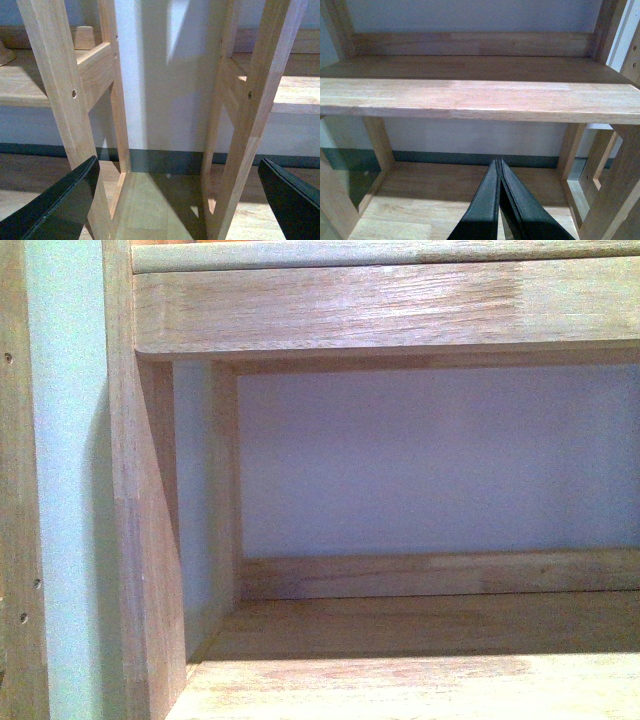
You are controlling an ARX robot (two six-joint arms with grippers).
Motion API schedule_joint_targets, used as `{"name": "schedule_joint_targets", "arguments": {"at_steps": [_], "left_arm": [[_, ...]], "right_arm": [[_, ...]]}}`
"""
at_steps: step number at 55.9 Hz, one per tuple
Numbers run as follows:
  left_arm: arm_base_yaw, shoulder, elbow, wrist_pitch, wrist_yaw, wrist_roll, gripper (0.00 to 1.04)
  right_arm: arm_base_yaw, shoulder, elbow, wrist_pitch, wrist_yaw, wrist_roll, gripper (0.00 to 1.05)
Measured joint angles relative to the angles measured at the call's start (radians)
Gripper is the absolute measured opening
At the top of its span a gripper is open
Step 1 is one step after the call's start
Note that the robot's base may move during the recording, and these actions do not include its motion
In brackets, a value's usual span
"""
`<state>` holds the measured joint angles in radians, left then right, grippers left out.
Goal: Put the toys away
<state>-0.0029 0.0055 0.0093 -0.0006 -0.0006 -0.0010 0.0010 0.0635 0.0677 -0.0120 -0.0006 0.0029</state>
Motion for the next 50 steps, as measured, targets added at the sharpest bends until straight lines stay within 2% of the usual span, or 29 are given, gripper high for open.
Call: {"name": "schedule_joint_targets", "arguments": {"at_steps": [32, 50], "left_arm": [[0.0, 0.0, 0.0, 0.0, 0.0, 0.0, 0.98], [0.0, 0.0, 0.0, 0.0, 0.0, 0.0, 0.98]], "right_arm": [[0.0, -0.056, -0.054, 0.008, 0.0, -0.002, 0.04], [0.0, -0.056, -0.054, 0.008, 0.0, -0.001, 0.52]]}}
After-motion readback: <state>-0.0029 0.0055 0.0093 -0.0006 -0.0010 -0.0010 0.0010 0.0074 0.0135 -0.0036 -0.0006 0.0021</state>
